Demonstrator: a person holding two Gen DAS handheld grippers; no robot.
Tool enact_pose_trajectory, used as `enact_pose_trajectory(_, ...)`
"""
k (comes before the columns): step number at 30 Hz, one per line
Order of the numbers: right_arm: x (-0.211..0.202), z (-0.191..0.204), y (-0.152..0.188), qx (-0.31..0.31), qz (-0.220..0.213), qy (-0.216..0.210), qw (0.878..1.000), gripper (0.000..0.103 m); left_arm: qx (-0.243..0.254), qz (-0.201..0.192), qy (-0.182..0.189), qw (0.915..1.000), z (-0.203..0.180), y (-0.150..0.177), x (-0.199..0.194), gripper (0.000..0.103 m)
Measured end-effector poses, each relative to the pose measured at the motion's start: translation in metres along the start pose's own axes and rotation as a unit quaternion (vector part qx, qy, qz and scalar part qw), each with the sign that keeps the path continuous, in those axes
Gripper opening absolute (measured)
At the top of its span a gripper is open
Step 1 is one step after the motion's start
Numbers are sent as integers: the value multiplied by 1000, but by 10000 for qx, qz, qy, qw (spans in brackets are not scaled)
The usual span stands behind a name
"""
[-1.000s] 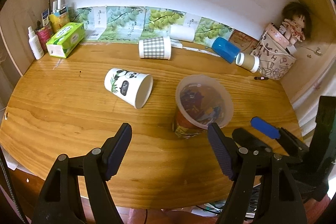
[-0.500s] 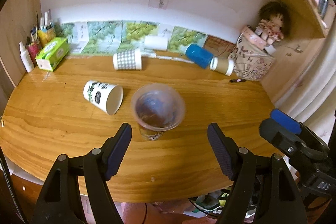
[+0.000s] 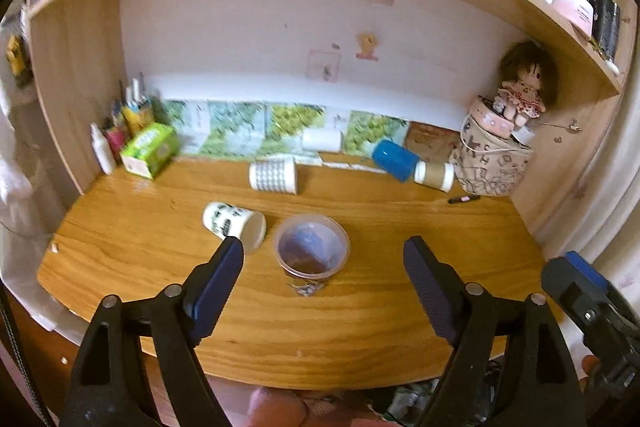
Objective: Flip cup upright
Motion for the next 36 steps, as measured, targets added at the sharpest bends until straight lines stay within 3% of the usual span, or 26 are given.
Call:
enact_pose_trajectory(2,-5,-1,0,-35,-95,91,9999,102,-7,-106,-177,9998,3,1,-6,86)
enact_pose_trajectory(6,-12,0,0,-147,-242,205,9994,103,-26,-361,-478,9982,9,-3,-17,89)
enact_pose_trajectory(13,-10,6,0,-273,-245,136,9992,103,-201,-767,-614,9950,22,-8,-36,100)
enact_pose_trajectory(36,-8,23,4,-421,-273,81,9987,103,95,-1001,-888,9910,21,-6,-50,102)
Point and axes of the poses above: each gripper's, at about its wrist camera, not at the fingertips, and x roughly the way its jaws point, z to its left, y to its underside, the point moved 10 cm from there along x, roughly the way its jaws point
